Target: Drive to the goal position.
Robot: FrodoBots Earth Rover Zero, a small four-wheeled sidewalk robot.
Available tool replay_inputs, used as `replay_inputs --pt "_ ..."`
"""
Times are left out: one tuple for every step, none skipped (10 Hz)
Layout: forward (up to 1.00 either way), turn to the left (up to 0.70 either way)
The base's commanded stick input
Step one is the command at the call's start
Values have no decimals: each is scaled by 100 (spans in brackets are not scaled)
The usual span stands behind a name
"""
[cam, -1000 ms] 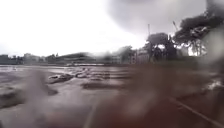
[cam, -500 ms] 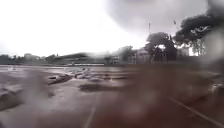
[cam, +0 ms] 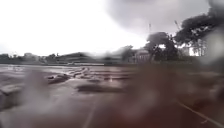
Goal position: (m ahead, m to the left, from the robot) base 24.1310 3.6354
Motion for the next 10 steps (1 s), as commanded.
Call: replay_inputs --pt "45 0" --pt "45 0" --pt "45 0" --pt "45 0" --pt "45 0" --pt "45 0" --pt "45 0" --pt "45 0" --pt "45 0" --pt "45 0"
